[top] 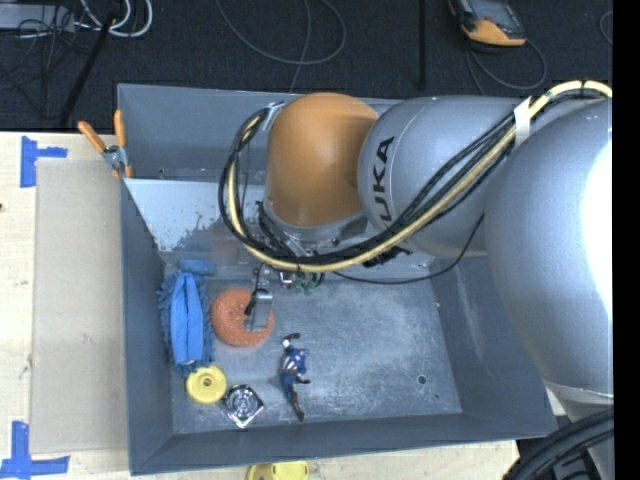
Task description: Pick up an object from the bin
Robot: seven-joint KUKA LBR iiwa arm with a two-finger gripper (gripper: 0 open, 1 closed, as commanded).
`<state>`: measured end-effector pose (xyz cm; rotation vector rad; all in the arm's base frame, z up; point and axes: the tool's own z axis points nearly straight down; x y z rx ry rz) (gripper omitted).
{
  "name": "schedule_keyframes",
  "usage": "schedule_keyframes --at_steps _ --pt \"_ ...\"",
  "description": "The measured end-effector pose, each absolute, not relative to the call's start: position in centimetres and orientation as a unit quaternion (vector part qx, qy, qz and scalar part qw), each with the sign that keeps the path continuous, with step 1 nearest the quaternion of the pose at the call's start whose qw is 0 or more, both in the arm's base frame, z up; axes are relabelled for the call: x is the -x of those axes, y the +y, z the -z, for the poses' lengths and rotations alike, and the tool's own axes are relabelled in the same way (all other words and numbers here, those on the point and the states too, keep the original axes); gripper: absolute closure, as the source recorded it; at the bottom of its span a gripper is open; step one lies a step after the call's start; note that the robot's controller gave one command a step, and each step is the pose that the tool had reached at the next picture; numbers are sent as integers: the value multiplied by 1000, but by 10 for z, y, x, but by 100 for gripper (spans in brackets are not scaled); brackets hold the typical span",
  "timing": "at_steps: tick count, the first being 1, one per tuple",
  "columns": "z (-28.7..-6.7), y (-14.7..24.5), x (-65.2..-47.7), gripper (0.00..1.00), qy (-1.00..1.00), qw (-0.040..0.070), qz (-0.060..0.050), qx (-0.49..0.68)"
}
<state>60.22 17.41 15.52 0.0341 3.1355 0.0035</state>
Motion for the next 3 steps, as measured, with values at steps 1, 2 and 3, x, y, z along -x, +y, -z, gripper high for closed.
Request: schedule_keyframes --at_steps 1,2,3 --pt "-124 161 -597 0 998 -2 0 63" --pt "-97 157 -610 100 991 0 -1 131" --pt "-97 157 -610 0 992 0 -1 130"
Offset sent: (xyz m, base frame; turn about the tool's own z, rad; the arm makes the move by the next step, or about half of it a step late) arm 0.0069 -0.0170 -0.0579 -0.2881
